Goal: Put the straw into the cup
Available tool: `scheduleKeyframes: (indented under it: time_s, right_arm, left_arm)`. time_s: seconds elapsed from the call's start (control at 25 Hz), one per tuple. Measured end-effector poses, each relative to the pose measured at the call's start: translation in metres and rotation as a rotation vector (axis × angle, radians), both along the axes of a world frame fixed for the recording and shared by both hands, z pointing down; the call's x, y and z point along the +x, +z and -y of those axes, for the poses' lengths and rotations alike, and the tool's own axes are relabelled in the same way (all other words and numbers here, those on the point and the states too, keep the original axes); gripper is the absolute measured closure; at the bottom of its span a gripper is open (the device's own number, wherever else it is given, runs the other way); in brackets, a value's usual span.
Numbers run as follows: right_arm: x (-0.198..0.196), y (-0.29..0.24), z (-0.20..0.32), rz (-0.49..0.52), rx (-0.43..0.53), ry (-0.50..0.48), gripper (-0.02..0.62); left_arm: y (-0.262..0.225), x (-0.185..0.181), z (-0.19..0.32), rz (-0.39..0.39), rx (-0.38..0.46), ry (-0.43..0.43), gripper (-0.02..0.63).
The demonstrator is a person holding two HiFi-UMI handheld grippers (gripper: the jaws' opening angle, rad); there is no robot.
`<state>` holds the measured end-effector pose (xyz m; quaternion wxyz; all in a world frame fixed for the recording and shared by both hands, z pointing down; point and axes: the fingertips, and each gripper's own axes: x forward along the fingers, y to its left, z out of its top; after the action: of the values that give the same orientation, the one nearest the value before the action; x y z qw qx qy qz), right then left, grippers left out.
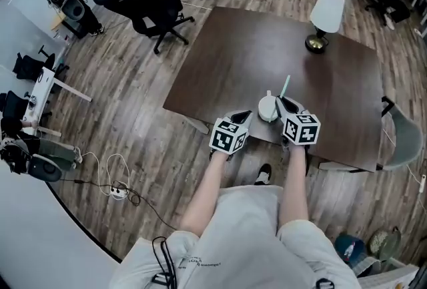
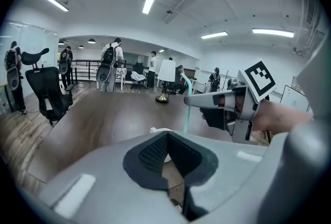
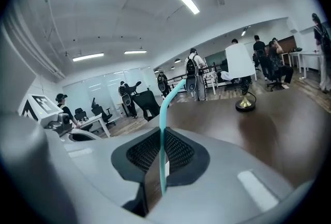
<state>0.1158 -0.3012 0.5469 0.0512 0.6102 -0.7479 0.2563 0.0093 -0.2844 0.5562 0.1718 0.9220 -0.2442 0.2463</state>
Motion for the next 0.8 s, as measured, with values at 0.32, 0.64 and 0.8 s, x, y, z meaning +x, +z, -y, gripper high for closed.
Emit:
scheduleKeyframes:
  time_s: [0.32, 0.64, 0.8]
  right_arm:
    - [0.038, 0.014, 0.003, 0.116, 0.085, 0.021, 0.546]
    - [0.058, 0.004, 0.015, 0.196, 0.141, 0.012, 0.546]
    - [0.053, 0.005, 0.027, 0.199, 0.136, -0.014, 0.546]
  left_arm:
    - [0.009, 0.021, 0.002, -0.069, -0.023, -0.11, 0.604]
    - [0.028, 0.042, 0.009, -0.039, -0.059, -0.139, 0.604]
    - [0.033, 0.046, 0.02, -0.031, -0.062, -0.153, 0.604]
